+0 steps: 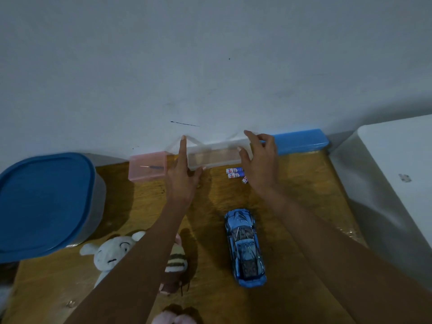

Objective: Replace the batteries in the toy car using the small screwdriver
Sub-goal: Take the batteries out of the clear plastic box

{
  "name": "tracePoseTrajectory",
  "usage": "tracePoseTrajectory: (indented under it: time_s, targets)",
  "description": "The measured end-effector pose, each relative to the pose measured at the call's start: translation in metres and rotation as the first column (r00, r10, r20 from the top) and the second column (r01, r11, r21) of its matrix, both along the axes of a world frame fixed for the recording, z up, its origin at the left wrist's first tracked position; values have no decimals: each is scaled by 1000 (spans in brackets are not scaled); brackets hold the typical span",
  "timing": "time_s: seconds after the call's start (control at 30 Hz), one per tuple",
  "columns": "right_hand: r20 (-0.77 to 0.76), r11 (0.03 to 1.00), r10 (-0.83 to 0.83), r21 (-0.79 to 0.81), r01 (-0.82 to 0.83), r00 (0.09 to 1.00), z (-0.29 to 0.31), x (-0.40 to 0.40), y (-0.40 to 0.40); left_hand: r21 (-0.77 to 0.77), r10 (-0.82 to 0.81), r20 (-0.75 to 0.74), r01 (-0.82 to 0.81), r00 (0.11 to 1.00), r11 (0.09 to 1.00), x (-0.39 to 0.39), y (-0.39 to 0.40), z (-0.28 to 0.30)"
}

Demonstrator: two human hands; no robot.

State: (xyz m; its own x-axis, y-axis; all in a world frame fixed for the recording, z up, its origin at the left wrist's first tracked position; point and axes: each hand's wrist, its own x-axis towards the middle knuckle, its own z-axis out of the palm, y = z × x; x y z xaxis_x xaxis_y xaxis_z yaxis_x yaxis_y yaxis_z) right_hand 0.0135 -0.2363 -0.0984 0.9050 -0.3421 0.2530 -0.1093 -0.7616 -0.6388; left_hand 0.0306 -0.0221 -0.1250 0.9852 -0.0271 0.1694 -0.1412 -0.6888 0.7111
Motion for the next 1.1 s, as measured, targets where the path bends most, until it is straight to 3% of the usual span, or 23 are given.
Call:
tracePoseTrajectory:
  time_s: [0.23,0.53,0.8,0.97,1.1]
  targets:
    - [-43,990,52,134,-46,998,-11,-9,7,-19,-68,33,68,997,997,1,5,-1]
    - [-129,992,39,127,-23,991,-14,-13,10,55,-34,10,33,999,998,-4,4,8]
    - [-159,993,40,115,-22,986,-14,-14,12,19,-29,11,28,1000,999,-6,1,20]
    - [-207,996,54,75,-40,977,-6,-11,12,7,-25,-117,26,993,1000,-4,-2,30]
    - [-342,999,34,-18,-42,939,16,-3,16,49,-94,-199,106,975,993,-1,7,43]
